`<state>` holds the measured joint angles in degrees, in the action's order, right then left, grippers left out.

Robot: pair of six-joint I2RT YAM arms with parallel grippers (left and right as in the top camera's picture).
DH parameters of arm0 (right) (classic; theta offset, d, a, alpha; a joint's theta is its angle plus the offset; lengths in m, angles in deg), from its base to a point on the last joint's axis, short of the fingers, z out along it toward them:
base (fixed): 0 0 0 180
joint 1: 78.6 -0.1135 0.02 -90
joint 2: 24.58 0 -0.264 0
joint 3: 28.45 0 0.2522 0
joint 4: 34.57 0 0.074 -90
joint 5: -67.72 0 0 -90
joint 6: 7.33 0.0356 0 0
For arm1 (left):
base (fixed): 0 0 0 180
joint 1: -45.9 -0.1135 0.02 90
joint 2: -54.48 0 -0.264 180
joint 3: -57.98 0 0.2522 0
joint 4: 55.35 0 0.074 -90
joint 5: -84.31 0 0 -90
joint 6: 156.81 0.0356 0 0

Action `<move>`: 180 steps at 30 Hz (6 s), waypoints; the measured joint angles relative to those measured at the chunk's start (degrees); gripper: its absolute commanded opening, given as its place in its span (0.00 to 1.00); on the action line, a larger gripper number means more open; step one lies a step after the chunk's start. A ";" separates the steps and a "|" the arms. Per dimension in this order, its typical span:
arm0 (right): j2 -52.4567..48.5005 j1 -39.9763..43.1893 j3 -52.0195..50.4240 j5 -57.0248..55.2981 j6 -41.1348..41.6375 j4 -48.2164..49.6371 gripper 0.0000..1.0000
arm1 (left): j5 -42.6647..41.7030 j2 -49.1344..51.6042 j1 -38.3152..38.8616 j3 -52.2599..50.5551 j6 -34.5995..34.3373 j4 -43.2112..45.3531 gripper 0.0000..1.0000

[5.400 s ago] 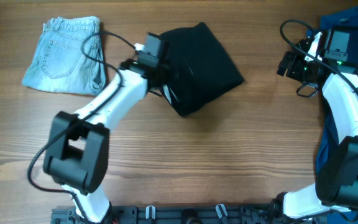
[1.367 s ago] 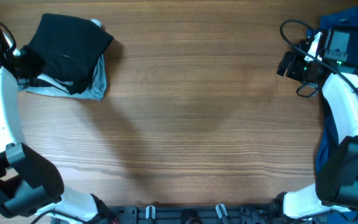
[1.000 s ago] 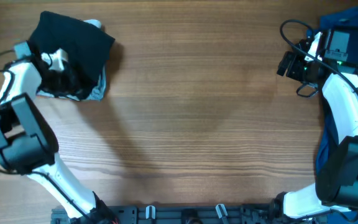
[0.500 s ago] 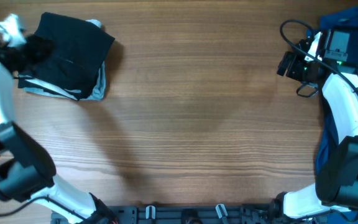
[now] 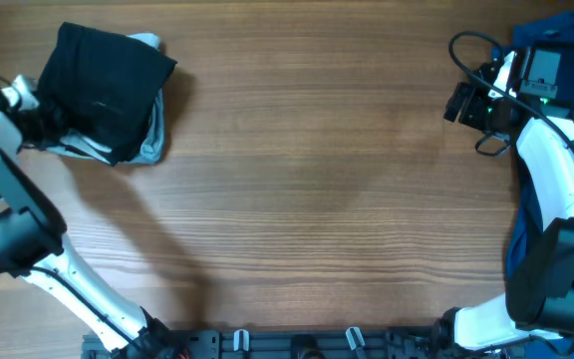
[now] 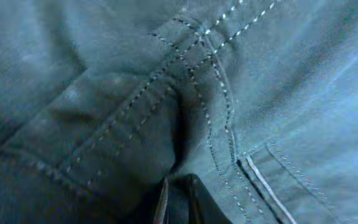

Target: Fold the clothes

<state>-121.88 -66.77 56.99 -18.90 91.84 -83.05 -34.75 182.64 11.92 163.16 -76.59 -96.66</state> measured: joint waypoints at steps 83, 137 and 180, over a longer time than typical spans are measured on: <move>-0.02 0.00 0.00 -0.02 0.00 0.02 1.00 | 7.61 -5.79 22.86 -0.98 -0.24 -13.14 0.07; 80.87 -9.25 -10.62 0.87 -0.24 -5.57 1.00 | 4.52 -21.75 22.93 0.20 3.26 -6.40 1.00; 96.52 -14.43 -71.32 0.07 -4.79 35.95 1.00 | 4.52 -21.75 22.93 0.20 3.26 -6.32 1.00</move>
<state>-25.36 -81.19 -14.33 -18.83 87.05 -47.09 -30.23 160.89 34.85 163.35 -73.34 -102.98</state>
